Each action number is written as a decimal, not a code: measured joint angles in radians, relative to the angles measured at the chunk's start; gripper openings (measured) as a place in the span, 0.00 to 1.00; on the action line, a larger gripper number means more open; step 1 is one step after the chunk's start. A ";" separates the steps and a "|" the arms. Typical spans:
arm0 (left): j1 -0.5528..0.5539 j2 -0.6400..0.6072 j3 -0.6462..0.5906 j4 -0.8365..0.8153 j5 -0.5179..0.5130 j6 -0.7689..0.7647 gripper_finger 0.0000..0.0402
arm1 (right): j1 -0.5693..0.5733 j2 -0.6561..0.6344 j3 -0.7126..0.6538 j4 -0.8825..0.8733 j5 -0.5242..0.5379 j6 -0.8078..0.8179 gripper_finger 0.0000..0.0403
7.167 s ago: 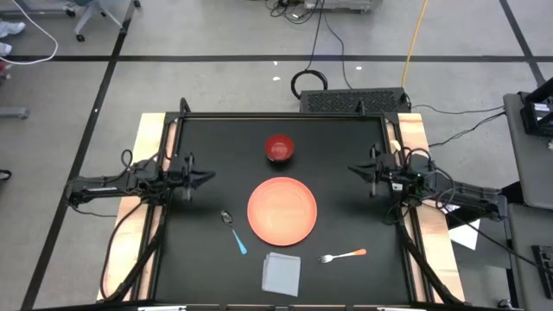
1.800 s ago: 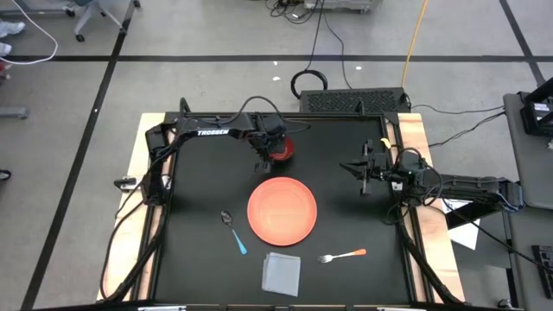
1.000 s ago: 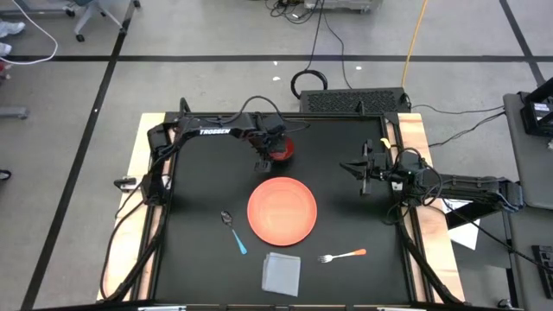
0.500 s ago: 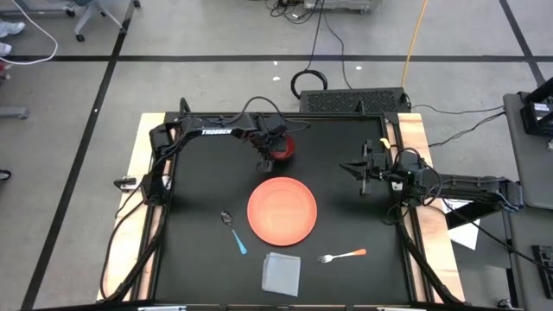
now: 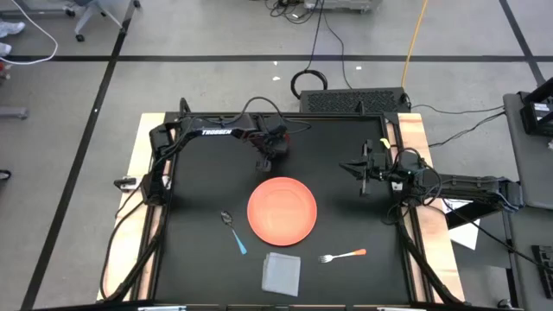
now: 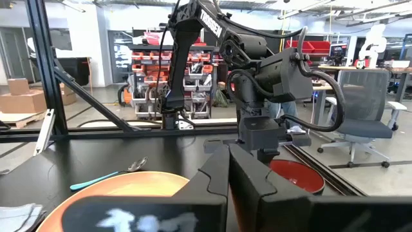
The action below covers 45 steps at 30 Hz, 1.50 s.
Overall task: Set table place
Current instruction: Put the brown bowl on the orange plate
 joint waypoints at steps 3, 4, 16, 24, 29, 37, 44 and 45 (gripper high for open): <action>-0.014 0.000 0.000 0.000 -0.044 0.023 0.04 | 0.000 0.000 0.000 0.000 0.000 0.000 0.00; -0.020 0.000 0.000 -0.001 -0.055 0.030 0.03 | 0.000 0.000 0.000 0.000 0.000 0.000 0.00; -0.089 -0.070 0.000 -0.019 -0.128 0.027 0.02 | 0.000 0.002 0.000 0.000 0.000 0.000 0.00; -0.168 -0.172 0.000 -0.076 -0.014 -0.031 0.02 | 0.000 0.005 0.000 0.000 0.000 0.000 0.00; -0.255 -0.203 0.000 -0.091 0.025 -0.037 0.02 | 0.000 0.008 0.000 0.000 0.000 0.000 0.00; -0.407 -0.194 0.000 -0.121 0.017 -0.046 0.02 | 0.000 0.014 0.000 0.000 0.000 0.000 0.00; -0.522 -0.193 0.000 -0.110 0.017 -0.062 0.02 | 0.000 0.014 0.000 0.000 0.000 0.000 0.00; -0.535 -0.193 0.000 -0.104 0.017 -0.064 0.02 | 0.000 0.014 0.000 0.000 0.000 0.000 0.00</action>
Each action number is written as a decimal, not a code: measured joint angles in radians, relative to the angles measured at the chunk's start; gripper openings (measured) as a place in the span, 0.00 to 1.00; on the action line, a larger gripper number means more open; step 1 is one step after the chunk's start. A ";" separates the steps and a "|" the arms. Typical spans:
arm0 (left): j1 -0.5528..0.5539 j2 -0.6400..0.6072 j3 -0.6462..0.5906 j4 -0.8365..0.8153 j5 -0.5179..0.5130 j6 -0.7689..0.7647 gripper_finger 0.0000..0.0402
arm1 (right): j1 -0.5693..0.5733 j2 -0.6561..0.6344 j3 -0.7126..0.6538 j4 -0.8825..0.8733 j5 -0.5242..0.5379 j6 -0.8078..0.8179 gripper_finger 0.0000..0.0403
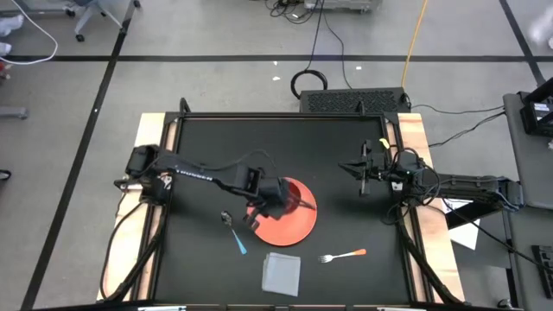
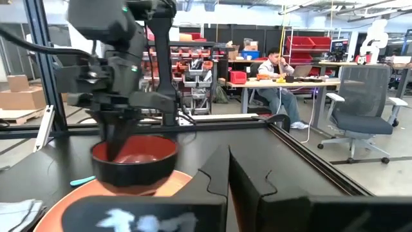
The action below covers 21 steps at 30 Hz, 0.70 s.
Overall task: Set table place
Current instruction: Put the brown bowl on the orange plate
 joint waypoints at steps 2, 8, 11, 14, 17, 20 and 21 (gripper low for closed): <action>-0.022 0.000 0.000 0.023 -0.001 0.000 0.02 | 0.000 0.000 0.000 0.000 0.000 0.000 0.00; -0.053 0.000 -0.039 0.103 -0.001 0.005 0.02 | 0.000 0.000 0.000 0.000 0.000 0.007 0.00; -0.053 0.000 -0.069 0.104 -0.001 0.008 0.02 | 0.000 0.000 0.000 0.000 0.000 0.007 0.00; -0.053 0.000 -0.090 0.104 -0.011 0.004 0.02 | 0.000 0.000 0.000 0.000 0.000 0.007 0.00; -0.051 0.000 -0.112 0.127 -0.020 0.000 0.02 | 0.000 0.000 0.000 0.000 0.000 0.002 0.00; -0.050 0.000 -0.143 0.157 -0.020 0.000 0.02 | 0.000 0.000 0.000 0.000 0.000 0.003 0.00; -0.050 0.000 -0.148 0.164 -0.020 0.000 0.02 | 0.000 0.000 0.000 0.000 0.000 0.006 0.00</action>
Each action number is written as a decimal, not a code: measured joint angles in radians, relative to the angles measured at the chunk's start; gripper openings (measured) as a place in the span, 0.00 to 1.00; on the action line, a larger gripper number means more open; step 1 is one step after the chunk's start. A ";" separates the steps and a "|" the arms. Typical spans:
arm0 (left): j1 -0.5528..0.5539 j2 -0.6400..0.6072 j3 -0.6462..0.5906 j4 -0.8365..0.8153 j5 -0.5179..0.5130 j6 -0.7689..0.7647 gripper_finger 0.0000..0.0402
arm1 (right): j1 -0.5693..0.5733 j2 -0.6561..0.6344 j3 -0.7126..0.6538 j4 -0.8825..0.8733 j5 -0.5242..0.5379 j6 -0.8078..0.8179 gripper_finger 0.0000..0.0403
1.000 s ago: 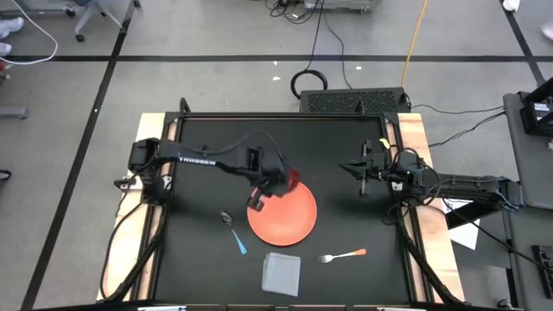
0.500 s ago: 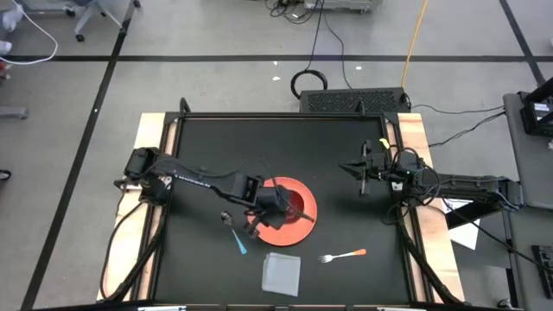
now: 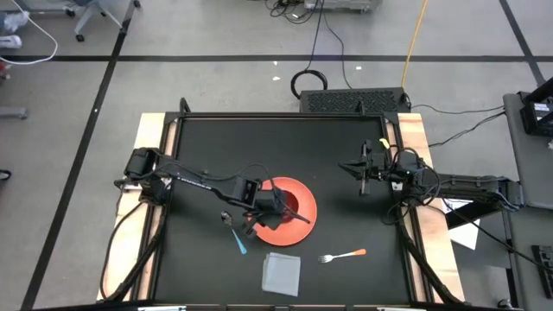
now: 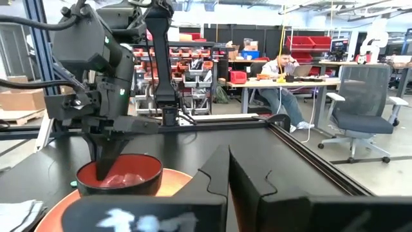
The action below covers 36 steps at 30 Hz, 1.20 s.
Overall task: Set table place
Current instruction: Put the brown bowl on the orange plate
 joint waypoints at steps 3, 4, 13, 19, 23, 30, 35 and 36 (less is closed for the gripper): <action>0.000 0.000 -0.012 0.024 -0.003 -0.007 0.02 | 0.000 0.000 0.000 0.000 0.000 0.001 0.00; 0.000 0.000 -0.019 0.033 -0.006 -0.010 0.02 | 0.000 0.000 0.000 0.000 0.000 0.001 0.00; 0.000 0.000 -0.065 0.054 -0.006 -0.022 0.02 | 0.000 0.000 0.000 0.000 0.000 0.001 0.00; 0.000 0.000 -0.067 0.065 -0.006 -0.022 0.02 | 0.000 0.000 0.000 0.000 0.000 0.001 0.00; 0.000 0.000 -0.067 0.080 -0.006 -0.022 0.02 | 0.000 0.000 0.000 0.000 0.000 0.001 0.00; 0.000 0.000 -0.067 0.081 -0.006 -0.021 0.03 | 0.000 0.000 0.000 0.000 0.000 0.001 0.00; 0.000 0.000 -0.067 0.083 0.006 -0.020 0.02 | 0.000 0.000 0.000 0.003 0.000 0.001 0.00; 0.000 0.000 -0.067 0.083 0.014 -0.020 0.02 | 0.000 0.000 0.000 0.007 0.000 0.001 0.00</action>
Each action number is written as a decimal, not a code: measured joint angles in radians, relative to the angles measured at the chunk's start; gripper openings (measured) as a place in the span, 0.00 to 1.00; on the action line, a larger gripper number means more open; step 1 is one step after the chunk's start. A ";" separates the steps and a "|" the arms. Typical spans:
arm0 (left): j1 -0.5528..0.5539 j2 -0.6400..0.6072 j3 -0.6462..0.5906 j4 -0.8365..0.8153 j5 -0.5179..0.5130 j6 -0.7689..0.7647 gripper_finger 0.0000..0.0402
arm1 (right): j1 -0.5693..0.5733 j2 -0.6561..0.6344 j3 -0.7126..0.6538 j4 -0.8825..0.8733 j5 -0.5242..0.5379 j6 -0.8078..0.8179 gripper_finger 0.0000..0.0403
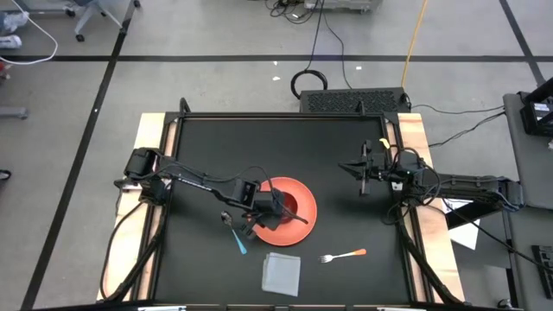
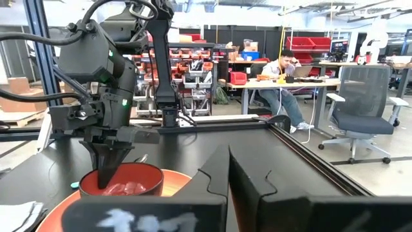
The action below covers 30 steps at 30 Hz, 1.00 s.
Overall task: Set table place
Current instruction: Put the brown bowl on the orange plate
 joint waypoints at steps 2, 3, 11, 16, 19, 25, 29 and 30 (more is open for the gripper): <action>-0.001 0.000 0.000 0.003 0.006 0.000 0.02 | 0.000 0.000 0.000 0.002 0.000 0.000 0.00; -0.003 0.000 0.000 0.005 0.006 0.000 0.03 | 0.000 0.000 0.000 0.002 0.000 0.000 0.00; -0.004 0.000 -0.010 0.028 0.006 -0.006 0.03 | 0.000 0.000 0.000 0.002 0.000 0.000 0.00; -0.003 0.000 -0.047 0.025 0.006 -0.026 0.02 | 0.000 0.000 0.000 0.001 0.000 0.000 0.00; -0.003 -0.001 -0.060 0.028 -0.007 -0.033 0.02 | 0.000 0.000 0.000 0.001 0.000 0.000 0.00; -0.003 -0.001 -0.063 0.024 -0.011 -0.044 0.06 | 0.000 0.000 0.000 0.002 0.000 0.000 0.00; -0.003 -0.001 -0.063 0.024 -0.011 -0.044 0.07 | 0.000 0.000 0.000 0.002 0.000 0.000 0.00; -0.003 -0.001 -0.063 0.024 -0.011 -0.044 0.07 | 0.000 0.000 0.000 0.002 0.000 0.000 0.00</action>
